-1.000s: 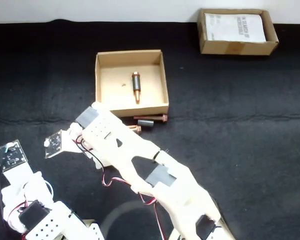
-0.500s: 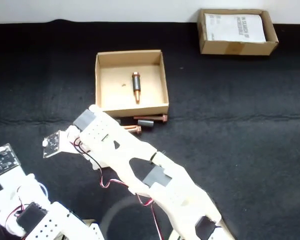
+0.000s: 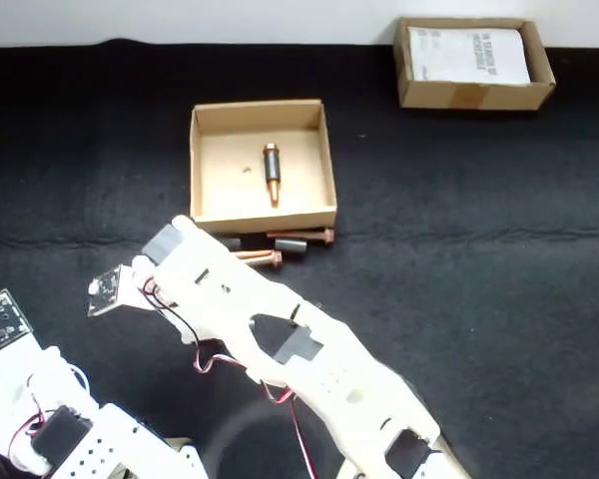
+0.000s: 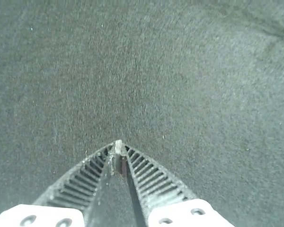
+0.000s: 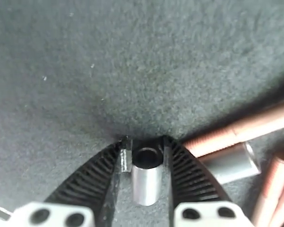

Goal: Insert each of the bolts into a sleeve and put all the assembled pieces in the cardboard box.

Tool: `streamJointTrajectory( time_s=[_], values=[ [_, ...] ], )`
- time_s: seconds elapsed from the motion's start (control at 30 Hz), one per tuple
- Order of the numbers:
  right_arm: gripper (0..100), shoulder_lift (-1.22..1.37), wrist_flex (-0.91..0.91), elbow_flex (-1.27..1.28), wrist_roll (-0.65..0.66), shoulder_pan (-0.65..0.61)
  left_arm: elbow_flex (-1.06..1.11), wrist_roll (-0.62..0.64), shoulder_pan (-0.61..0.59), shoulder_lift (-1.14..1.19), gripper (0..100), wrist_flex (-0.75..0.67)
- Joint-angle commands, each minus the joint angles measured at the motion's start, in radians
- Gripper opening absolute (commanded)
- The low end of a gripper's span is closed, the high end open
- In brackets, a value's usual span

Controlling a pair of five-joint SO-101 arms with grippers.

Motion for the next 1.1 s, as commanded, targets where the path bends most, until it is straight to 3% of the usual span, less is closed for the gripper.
streamJointTrajectory(
  time_s=[0.0, 0.53, 0.73, 1.07],
  values=[
    [11.8, 0.001, 0.054, -0.073, -0.003, 0.021, 0.019, -0.008, -0.005, -0.013, 1, -0.018],
    [11.8, 0.048, 0.104, -0.076, 0.021, 0.074, 0.019, -0.008, -0.004, -0.013, 1, -0.018],
    [0.5, 0.108, 0.096, -0.085, 0.018, 0.076, 0.019, -0.008, -0.004, -0.013, 1, -0.018],
    [0.9, 0.105, 0.113, -0.171, 0.02, 0.091, 0.019, -0.008, 0.03, -0.012, 1, -0.017]
  ],
)
